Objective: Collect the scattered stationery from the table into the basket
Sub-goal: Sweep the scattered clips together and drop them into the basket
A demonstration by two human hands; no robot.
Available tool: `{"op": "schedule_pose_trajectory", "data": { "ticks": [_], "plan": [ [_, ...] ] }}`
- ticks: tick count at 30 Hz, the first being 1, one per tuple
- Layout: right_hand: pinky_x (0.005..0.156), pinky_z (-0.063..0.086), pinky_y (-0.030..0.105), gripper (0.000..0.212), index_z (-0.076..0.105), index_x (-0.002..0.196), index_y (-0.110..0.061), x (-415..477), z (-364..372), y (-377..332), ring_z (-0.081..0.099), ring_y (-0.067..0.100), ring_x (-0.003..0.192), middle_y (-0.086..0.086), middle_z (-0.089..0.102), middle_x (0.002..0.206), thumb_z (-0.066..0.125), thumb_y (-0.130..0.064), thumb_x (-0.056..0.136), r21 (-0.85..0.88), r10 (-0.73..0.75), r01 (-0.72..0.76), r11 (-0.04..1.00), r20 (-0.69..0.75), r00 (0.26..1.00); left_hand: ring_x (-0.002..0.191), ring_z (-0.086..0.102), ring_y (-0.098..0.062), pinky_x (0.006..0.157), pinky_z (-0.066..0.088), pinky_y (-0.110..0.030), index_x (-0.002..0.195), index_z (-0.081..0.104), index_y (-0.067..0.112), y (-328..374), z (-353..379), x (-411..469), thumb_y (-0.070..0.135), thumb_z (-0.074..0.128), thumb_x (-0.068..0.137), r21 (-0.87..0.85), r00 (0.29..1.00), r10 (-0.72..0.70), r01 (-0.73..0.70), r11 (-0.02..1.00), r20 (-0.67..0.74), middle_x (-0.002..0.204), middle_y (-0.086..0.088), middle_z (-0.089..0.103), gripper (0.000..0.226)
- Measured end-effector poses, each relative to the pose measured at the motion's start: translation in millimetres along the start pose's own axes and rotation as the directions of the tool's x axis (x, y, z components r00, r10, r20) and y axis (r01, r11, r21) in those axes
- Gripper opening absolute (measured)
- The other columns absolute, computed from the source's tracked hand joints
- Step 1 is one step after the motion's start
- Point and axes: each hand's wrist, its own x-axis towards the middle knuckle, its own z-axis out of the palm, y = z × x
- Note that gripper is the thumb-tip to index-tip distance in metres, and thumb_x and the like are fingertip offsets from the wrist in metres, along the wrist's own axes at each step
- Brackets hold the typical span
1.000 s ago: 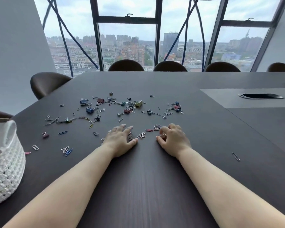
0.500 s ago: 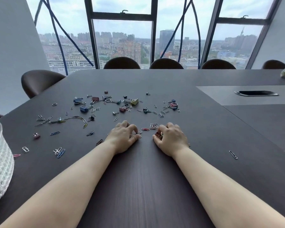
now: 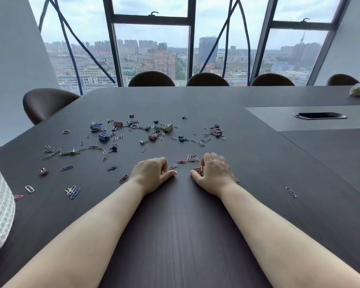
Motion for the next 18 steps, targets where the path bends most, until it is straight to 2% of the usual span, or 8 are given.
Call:
{"op": "schedule_pose_trajectory", "data": {
  "ticks": [4, 9, 14, 16, 18],
  "plan": [
    [0.09, 0.039, 0.033, 0.028, 0.051, 0.103, -0.013, -1.7, -0.1, -2.6, 0.049, 0.027, 0.106, 0.009, 0.055, 0.109, 0.051, -0.035, 0.085, 0.024, -0.016, 0.016, 1.0, -0.016, 1.0, 0.092, 0.058, -0.022, 0.071, 0.036, -0.027, 0.079, 0.047, 0.023, -0.9, 0.5, -0.8, 0.05, 0.049, 0.089, 0.009, 0.999, 0.039, -0.039, 0.999, -0.033, 0.096, 0.0, 0.061, 0.028],
    [0.09, 0.04, 0.033, 0.026, 0.055, 0.101, -0.011, -1.7, 2.4, -3.2, 0.05, 0.027, 0.105, 0.01, 0.055, 0.108, 0.051, -0.032, 0.086, 0.007, -0.008, 0.008, 1.0, -0.08, 0.997, 0.092, 0.059, -0.023, 0.072, 0.038, -0.029, 0.088, 0.057, 0.019, -2.0, 3.3, 0.5, 0.047, 0.052, 0.089, -0.014, 0.999, 0.013, -0.014, 1.0, -0.046, 0.092, 0.0, 0.065, 0.028],
    [0.09, 0.041, 0.029, 0.024, 0.062, 0.106, -0.016, -3.3, -1.5, 4.9, 0.056, 0.021, 0.106, 0.002, 0.063, 0.109, 0.062, -0.025, 0.084, 0.204, -0.134, 0.137, 0.969, -0.025, 0.991, 0.089, 0.058, -0.021, 0.071, 0.037, -0.027, 0.081, 0.053, 0.023, -5.0, 4.3, 0.6, 0.045, 0.054, 0.088, -0.046, 0.999, 0.016, -0.018, 0.999, -0.049, 0.082, 0.004, 0.057, 0.023],
    [0.098, 0.036, 0.03, 0.034, 0.059, 0.114, -0.021, -4.8, -3.7, 6.4, 0.05, 0.02, 0.118, -0.003, 0.06, 0.12, 0.064, -0.032, 0.082, 0.178, -0.127, 0.134, 0.975, -0.048, 0.991, 0.088, 0.057, -0.021, 0.071, 0.038, -0.027, 0.079, 0.05, 0.026, -5.8, 4.7, 0.6, 0.044, 0.055, 0.087, -0.061, 0.998, 0.017, -0.02, 0.998, -0.053, 0.08, 0.006, 0.051, 0.021],
    [0.102, 0.029, 0.036, 0.054, 0.051, 0.124, -0.024, -7.3, -4.1, 7.1, 0.037, 0.021, 0.127, -0.003, 0.047, 0.133, 0.061, -0.052, 0.079, 0.014, -0.026, 0.027, 1.0, -0.07, 0.997, 0.088, 0.057, -0.02, 0.072, 0.039, -0.027, 0.079, 0.052, 0.025, -6.0, 5.0, 0.7, 0.043, 0.057, 0.087, -0.07, 0.998, 0.016, -0.02, 0.997, -0.057, 0.079, 0.007, 0.048, 0.02]
  ]
}}
